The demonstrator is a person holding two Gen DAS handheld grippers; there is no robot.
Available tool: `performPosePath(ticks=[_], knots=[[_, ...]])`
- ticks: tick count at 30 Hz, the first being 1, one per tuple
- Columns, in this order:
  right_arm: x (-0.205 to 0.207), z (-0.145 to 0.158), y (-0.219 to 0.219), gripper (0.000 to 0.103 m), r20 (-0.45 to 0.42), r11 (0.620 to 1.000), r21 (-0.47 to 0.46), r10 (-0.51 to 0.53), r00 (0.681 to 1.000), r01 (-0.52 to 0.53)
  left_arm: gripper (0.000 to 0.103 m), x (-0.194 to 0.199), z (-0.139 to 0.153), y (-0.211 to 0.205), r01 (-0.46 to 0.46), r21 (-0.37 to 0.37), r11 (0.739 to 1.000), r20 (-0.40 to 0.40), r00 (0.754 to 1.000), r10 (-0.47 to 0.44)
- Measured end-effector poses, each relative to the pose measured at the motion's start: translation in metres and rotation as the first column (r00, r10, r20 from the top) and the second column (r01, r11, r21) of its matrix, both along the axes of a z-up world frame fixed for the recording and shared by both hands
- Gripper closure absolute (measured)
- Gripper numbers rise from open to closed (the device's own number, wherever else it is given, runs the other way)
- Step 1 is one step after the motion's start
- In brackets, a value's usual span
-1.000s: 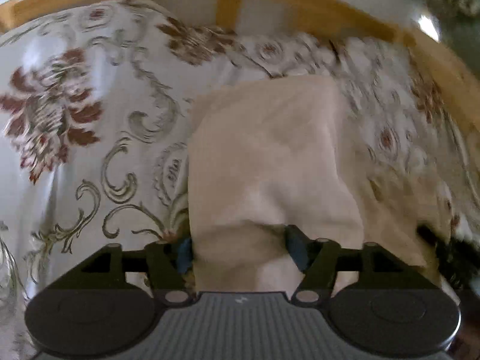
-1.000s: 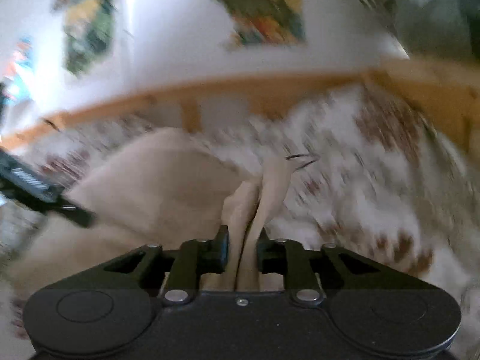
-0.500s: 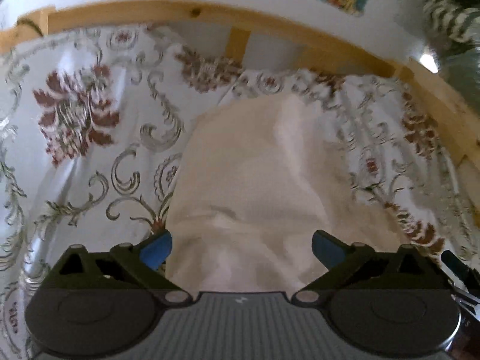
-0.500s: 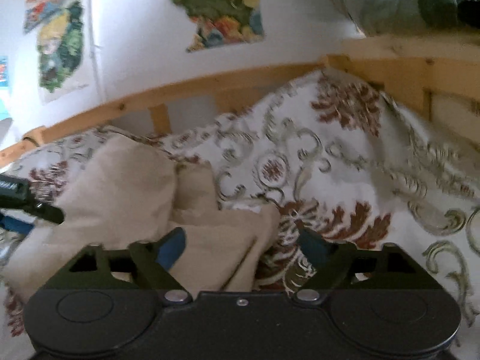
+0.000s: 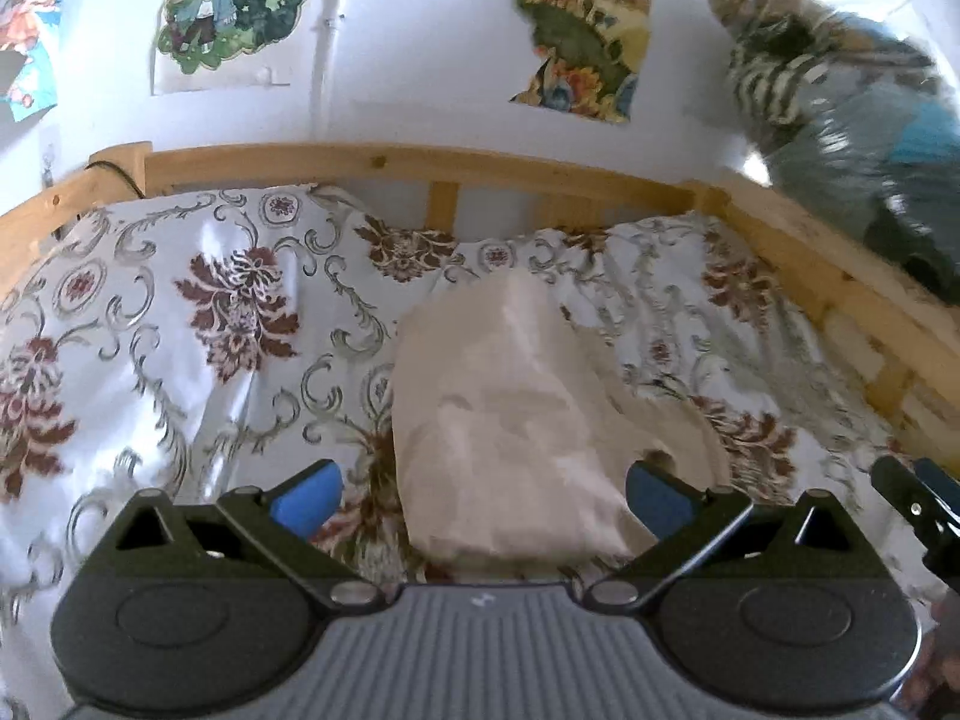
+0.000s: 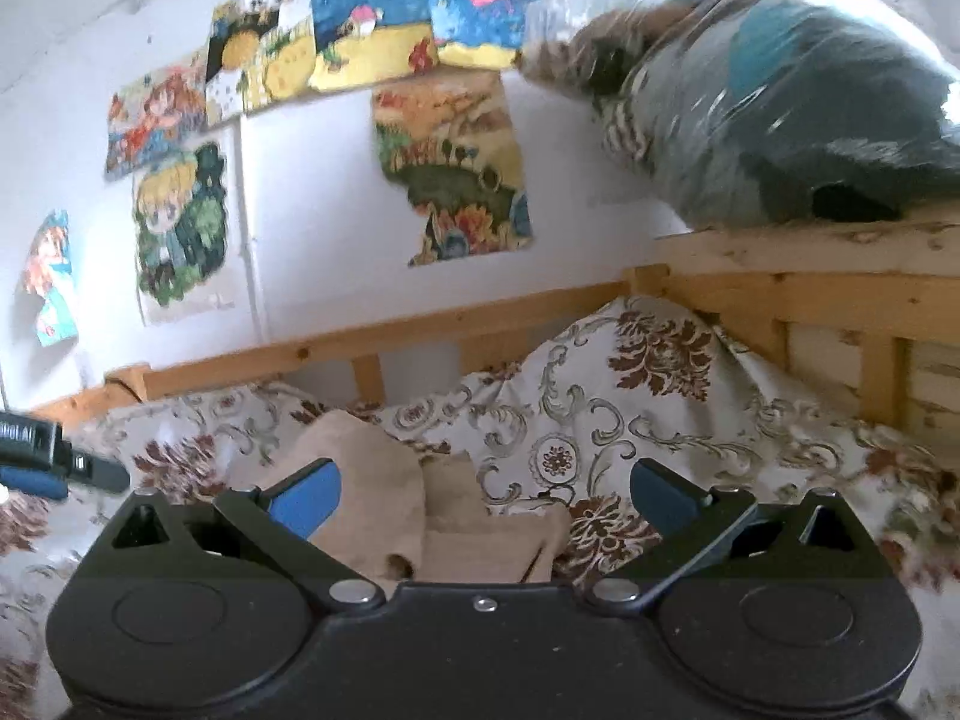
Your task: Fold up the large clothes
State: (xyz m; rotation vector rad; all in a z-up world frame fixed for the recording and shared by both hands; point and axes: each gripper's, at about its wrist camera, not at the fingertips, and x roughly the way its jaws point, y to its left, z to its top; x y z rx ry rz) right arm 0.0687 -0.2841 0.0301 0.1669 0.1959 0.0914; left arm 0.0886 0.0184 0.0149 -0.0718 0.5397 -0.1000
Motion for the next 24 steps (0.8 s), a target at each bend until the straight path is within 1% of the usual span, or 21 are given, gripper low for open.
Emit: performPosePath(ticks=[2,3,5,7,9,12,16,24], knots=[[-0.023,0.004,0.008,0.001,0.015,1.000,-0.007,-0.004,1.000,0.004,0.001,-0.022,-0.005,0.009,-0.014,-0.028,1.000,0.037,0.999,0.015],[-0.034,0.004,0.012,0.001,0.018,1.000,-0.008,-0.005,1.000,0.005,0.001,-0.031,-0.008,0.010,-0.010,-0.024,1.000,0.040,0.999,0.011],[-0.055,0.004,0.019,0.001,0.016,1.000,-0.002,-0.002,1.000,0.002,0.001,-0.043,-0.015,0.010,0.018,0.016,1.000,0.025,1.000,-0.018],[-0.072,0.003,0.026,0.001,0.007,1.000,-0.014,-0.003,1.000,0.003,0.001,-0.056,-0.023,0.010,0.020,0.056,0.998,0.045,0.999,-0.023],[-0.080,0.001,0.032,0.001,-0.002,0.999,-0.044,-0.009,1.000,0.009,0.001,-0.067,-0.031,0.010,0.017,0.078,0.997,0.065,0.998,-0.022],[-0.083,-0.001,0.037,0.001,-0.023,0.997,-0.070,-0.016,1.000,0.015,0.001,-0.074,-0.040,0.011,0.032,0.087,0.996,0.055,0.998,-0.037],[-0.079,-0.008,0.037,0.001,-0.061,0.996,-0.086,-0.039,0.997,0.033,0.001,-0.073,-0.048,0.016,0.024,0.079,0.997,0.033,0.999,-0.027],[-0.072,-0.014,0.040,0.001,-0.096,0.995,-0.095,-0.036,0.995,0.027,0.001,-0.070,-0.051,0.025,0.000,0.067,0.998,0.027,1.000,-0.002]])
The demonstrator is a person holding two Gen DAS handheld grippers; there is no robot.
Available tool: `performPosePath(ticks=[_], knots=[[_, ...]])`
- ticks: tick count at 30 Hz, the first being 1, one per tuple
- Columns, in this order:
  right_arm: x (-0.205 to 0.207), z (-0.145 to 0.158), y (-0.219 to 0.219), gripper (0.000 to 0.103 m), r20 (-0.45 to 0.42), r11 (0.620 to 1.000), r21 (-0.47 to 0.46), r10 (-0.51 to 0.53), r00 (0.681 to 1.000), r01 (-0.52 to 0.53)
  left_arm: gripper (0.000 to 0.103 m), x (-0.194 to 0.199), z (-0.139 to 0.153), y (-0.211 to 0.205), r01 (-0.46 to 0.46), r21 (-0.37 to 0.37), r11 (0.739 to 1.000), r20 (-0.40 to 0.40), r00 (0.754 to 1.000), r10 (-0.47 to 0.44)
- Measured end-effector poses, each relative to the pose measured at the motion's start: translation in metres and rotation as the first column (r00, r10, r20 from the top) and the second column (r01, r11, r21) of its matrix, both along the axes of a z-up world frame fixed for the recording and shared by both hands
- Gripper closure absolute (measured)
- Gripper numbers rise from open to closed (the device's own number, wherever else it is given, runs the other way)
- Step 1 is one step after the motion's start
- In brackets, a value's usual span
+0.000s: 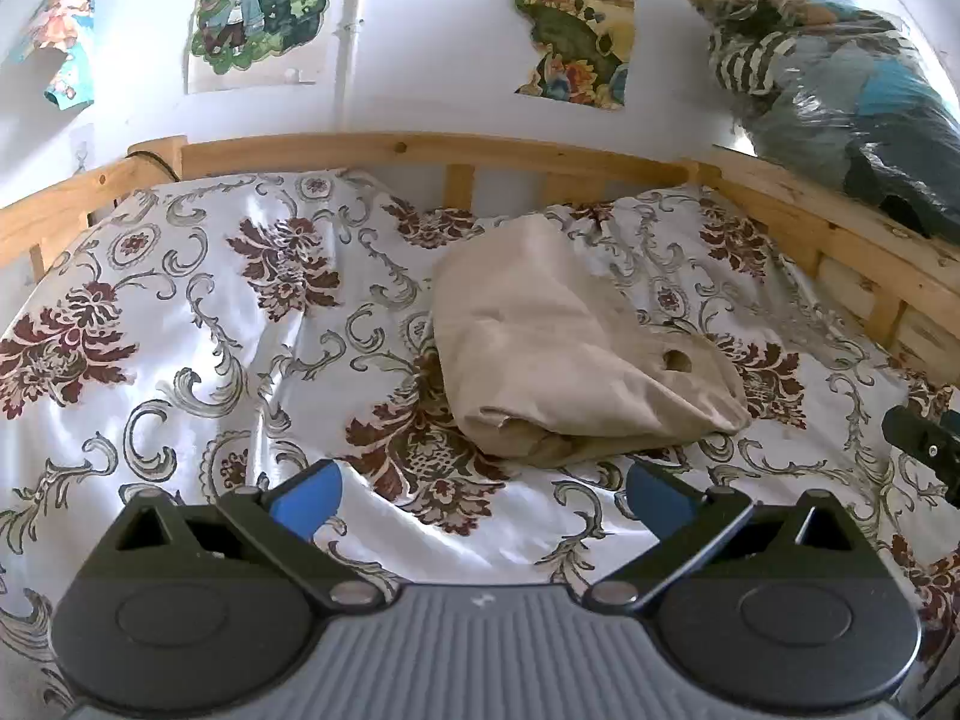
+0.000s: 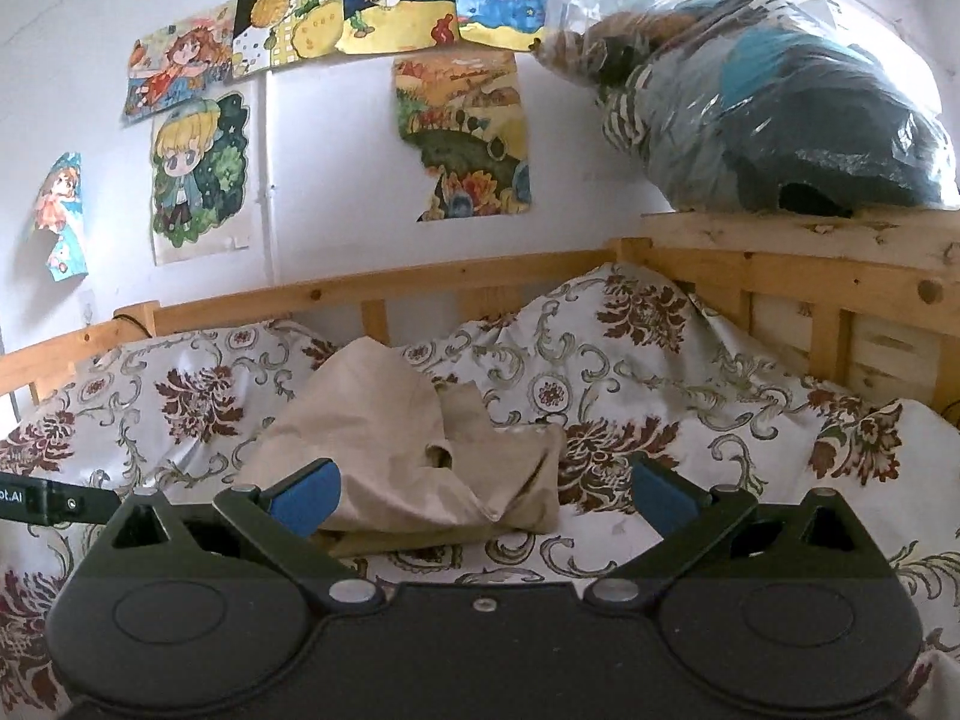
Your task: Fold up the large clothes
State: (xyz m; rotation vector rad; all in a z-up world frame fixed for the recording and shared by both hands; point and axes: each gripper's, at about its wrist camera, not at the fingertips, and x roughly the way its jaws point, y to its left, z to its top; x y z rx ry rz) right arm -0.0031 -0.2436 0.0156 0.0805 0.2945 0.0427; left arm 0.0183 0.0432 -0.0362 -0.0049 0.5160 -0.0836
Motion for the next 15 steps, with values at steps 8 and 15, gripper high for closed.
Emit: performPosePath(ticks=[8,15], knots=[[0.0015,-0.0010,-0.0022,0.001,-0.007,1.000,0.011,-0.009,1.000,0.009,0.001,0.0021,-0.0026,0.0007,-0.006,0.018,1.000,-0.007,1.000,0.006],[0.0015,-0.0009,-0.0025,0.001,-0.007,1.000,0.011,-0.009,1.000,0.009,0.001,0.0003,-0.0008,-0.0027,0.001,0.029,1.000,0.006,1.000,-0.002]])
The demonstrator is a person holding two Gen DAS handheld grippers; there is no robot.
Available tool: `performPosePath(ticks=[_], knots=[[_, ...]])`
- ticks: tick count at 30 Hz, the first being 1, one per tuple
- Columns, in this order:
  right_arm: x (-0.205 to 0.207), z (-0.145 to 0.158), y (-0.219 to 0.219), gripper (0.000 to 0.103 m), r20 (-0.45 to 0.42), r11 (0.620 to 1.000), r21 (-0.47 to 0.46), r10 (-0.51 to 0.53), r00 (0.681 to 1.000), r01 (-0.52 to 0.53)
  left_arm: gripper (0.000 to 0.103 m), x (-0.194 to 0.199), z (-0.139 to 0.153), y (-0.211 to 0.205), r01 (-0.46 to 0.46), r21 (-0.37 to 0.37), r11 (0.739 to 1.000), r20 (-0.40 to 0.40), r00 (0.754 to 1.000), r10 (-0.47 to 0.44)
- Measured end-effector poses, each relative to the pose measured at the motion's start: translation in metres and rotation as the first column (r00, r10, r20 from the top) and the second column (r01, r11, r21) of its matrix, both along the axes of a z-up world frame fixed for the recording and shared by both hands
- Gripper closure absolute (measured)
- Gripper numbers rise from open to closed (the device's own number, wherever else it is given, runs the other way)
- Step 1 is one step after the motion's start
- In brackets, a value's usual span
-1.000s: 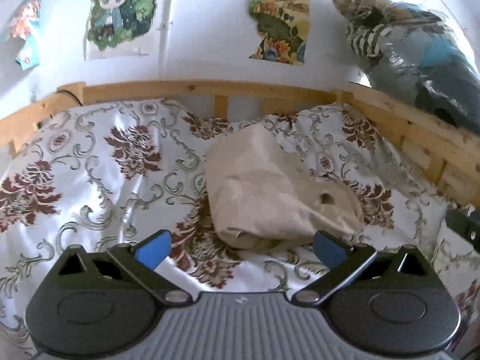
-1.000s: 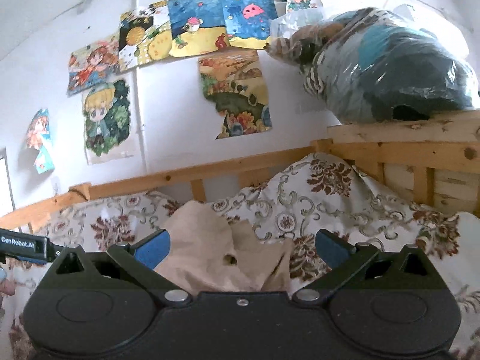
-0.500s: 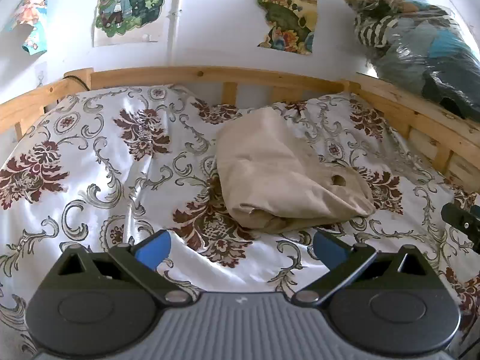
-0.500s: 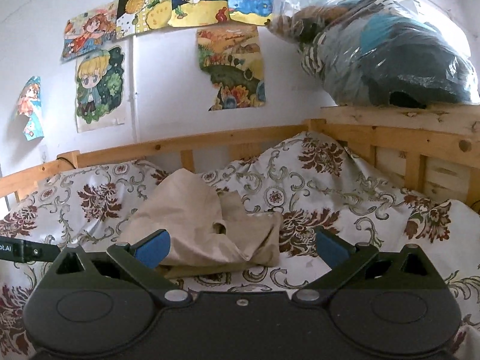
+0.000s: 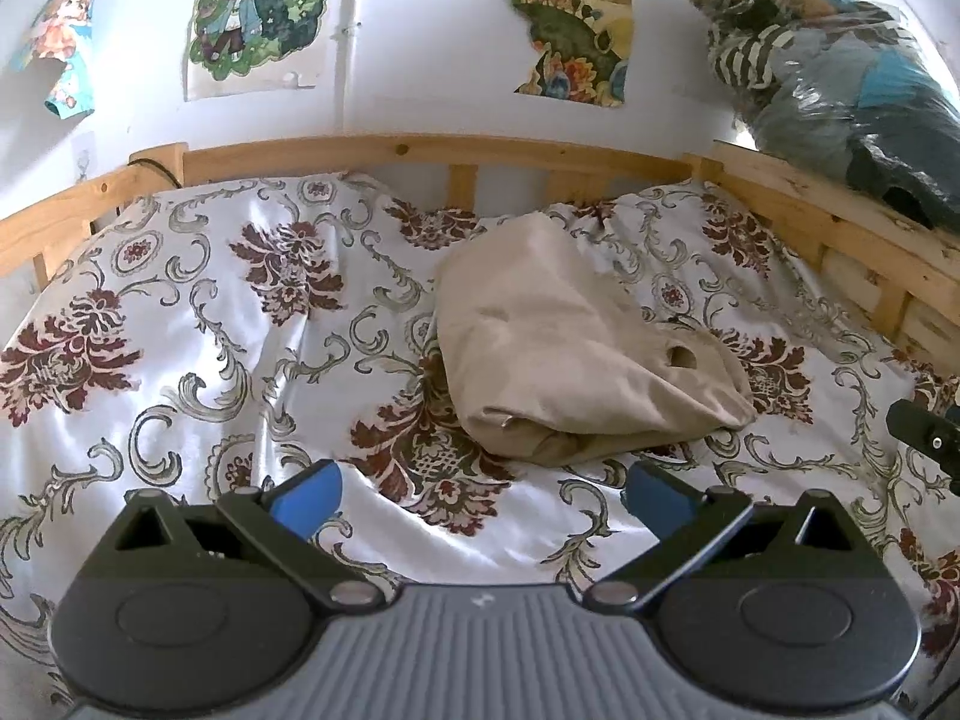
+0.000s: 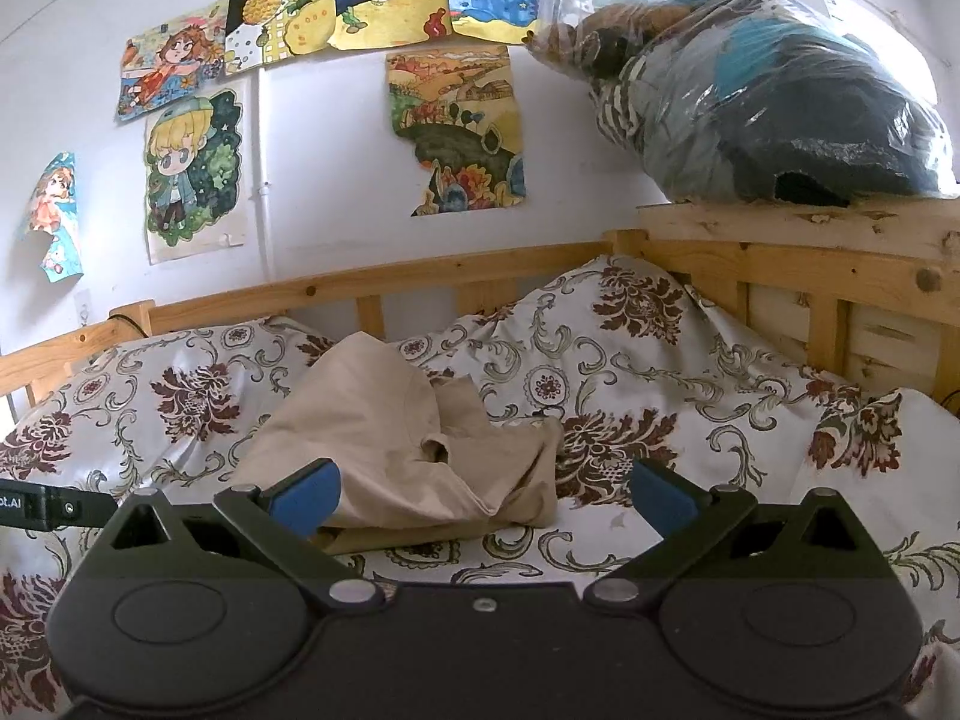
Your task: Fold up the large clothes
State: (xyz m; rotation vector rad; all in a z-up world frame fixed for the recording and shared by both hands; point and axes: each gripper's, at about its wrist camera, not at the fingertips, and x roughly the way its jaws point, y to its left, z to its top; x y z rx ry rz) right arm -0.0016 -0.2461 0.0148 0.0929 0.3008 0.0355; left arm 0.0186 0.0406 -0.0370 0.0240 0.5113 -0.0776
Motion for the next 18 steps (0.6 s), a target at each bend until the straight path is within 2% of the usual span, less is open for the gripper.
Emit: performPosePath(ticks=[18], knots=[[0.0020,-0.0051,-0.0064,0.001,-0.030,0.998,0.048,-0.032,0.999,0.034,0.001,-0.0032,0.0027,-0.0088,0.001,0.037,0.999,0.014,1.000,-0.001]])
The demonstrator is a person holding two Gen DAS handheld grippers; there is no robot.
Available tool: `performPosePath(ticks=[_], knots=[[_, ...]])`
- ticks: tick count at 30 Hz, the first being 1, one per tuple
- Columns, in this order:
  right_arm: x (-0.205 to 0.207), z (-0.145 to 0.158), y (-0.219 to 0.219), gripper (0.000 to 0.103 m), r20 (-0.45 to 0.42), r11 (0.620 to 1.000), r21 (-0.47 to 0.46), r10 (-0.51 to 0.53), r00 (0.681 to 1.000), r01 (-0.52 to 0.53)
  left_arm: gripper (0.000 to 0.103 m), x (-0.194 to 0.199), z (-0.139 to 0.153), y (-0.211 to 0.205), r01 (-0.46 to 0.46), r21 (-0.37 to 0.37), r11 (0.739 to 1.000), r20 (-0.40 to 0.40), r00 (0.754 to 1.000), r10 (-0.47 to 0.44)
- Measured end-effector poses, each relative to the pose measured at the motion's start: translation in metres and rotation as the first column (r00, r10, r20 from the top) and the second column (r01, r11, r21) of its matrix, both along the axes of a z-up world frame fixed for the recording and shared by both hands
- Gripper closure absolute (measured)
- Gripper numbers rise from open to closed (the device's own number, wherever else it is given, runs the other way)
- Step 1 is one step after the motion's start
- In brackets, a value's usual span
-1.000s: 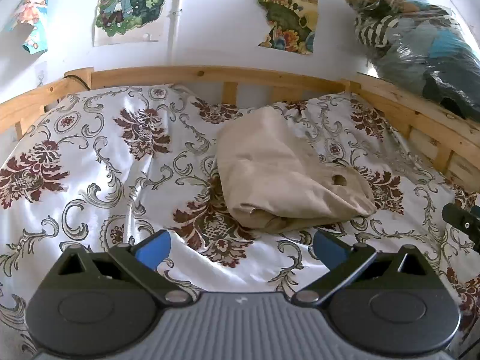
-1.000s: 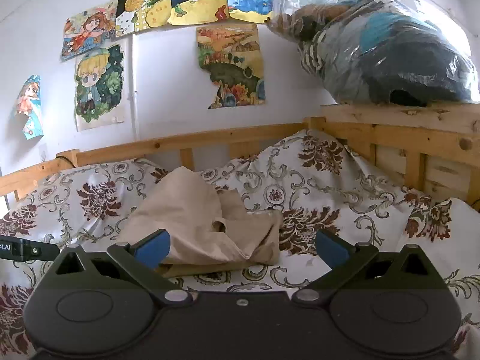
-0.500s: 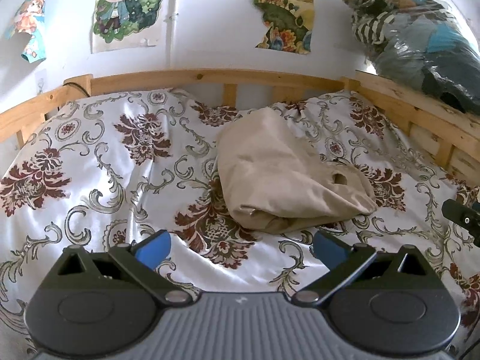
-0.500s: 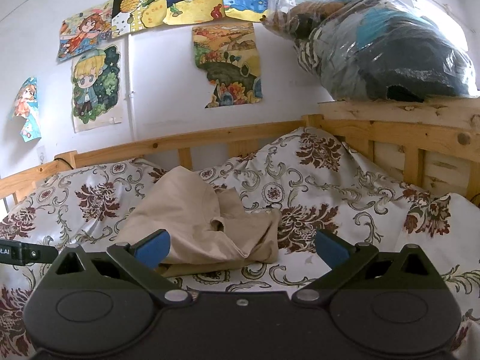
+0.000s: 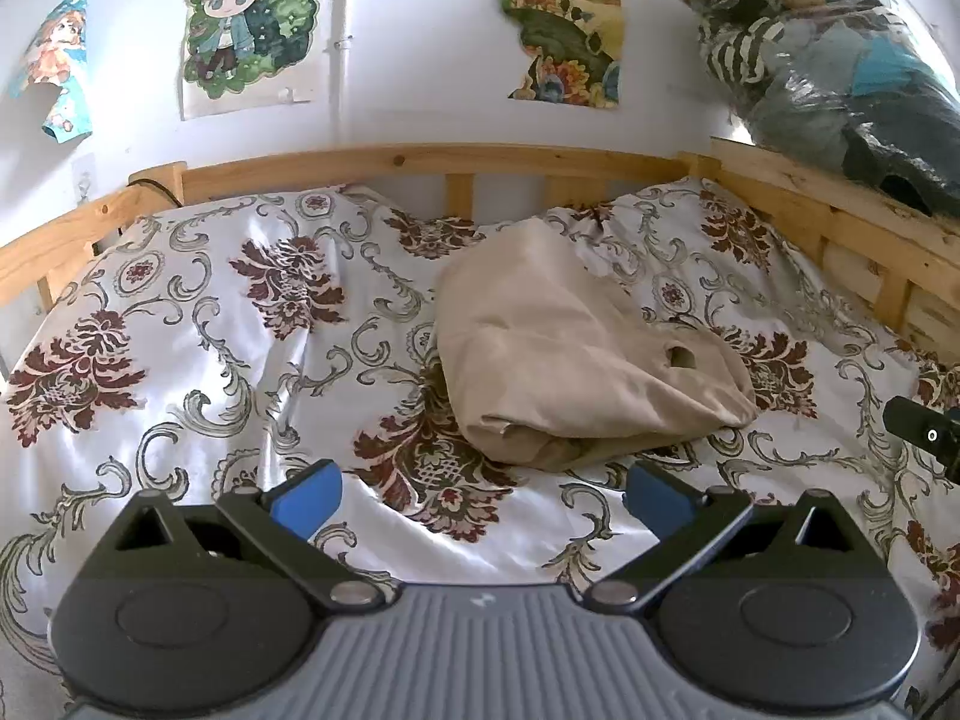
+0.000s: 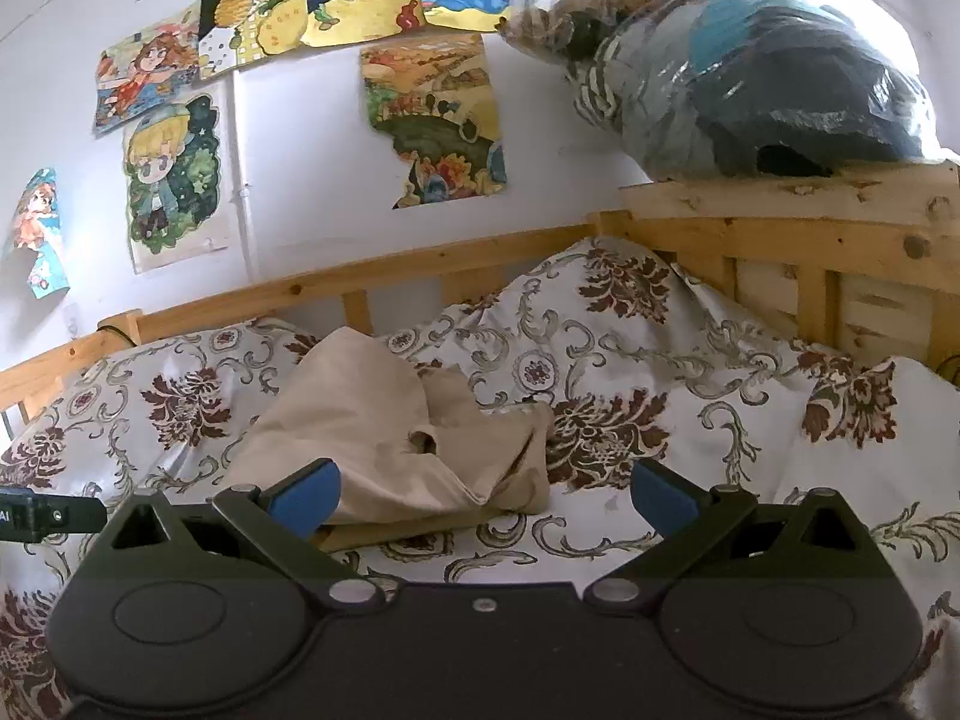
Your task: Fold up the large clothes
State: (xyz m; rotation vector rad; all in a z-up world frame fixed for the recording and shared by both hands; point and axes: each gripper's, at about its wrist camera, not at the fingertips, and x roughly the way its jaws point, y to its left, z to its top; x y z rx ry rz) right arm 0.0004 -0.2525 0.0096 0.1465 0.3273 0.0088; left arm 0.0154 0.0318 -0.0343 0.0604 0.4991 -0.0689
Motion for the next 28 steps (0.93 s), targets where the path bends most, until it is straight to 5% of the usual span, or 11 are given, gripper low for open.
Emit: performPosePath(ticks=[28], knots=[[0.0014,-0.0052,0.0004,0.001,-0.018,1.000,-0.006,0.007,1.000,-0.007,0.001,0.0022,-0.0043,0.0017,-0.041,0.062,0.997,-0.015,0.999,0.042]])
